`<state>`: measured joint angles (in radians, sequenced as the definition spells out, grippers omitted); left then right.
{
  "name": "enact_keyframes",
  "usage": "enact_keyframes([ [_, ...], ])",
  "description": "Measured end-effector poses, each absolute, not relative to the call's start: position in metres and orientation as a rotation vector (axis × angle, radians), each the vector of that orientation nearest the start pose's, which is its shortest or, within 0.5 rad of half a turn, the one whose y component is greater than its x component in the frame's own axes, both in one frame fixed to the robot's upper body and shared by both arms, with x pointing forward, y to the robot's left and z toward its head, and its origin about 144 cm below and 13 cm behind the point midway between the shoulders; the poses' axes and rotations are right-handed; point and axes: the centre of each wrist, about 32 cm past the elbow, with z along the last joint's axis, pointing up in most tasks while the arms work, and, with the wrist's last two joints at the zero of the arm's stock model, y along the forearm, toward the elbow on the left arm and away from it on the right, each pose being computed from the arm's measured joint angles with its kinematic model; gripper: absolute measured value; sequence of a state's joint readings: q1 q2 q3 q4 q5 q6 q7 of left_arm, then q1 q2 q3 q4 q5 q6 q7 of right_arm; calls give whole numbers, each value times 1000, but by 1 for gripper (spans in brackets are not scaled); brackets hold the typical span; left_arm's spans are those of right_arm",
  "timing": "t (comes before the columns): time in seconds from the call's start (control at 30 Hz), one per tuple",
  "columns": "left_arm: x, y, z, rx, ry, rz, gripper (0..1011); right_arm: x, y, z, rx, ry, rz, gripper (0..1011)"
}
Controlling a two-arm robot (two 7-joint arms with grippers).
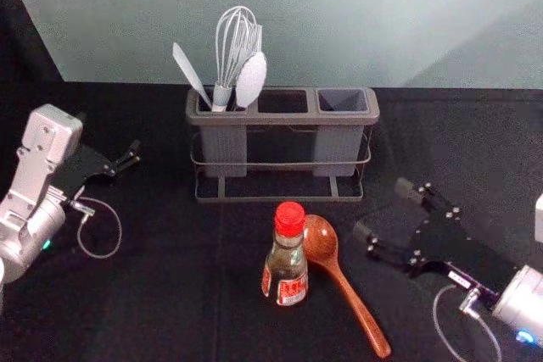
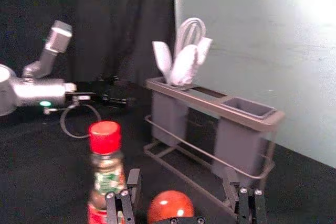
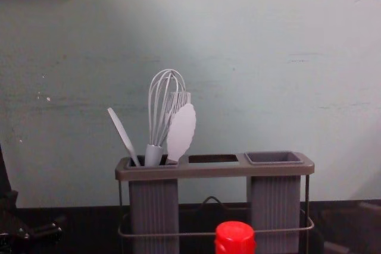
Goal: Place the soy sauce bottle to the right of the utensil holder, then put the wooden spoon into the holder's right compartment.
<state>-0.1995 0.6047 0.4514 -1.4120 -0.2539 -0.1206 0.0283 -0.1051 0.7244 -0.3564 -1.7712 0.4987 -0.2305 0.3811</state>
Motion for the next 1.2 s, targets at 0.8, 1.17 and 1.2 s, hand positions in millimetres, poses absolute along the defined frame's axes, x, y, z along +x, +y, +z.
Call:
enact_keyframes([
  [0.8, 489, 310, 1140, 304, -285, 1248, 1011, 411, -246, 1155, -13, -85, -646, 1003],
  [1.17, 489, 310, 1140, 304, -285, 1248, 1011, 419, -227, 1157, 1, -80, -625, 1002],
  [1.2, 489, 310, 1140, 304, -285, 1248, 1011, 420, -225, 1157, 2, -78, -621, 1002],
])
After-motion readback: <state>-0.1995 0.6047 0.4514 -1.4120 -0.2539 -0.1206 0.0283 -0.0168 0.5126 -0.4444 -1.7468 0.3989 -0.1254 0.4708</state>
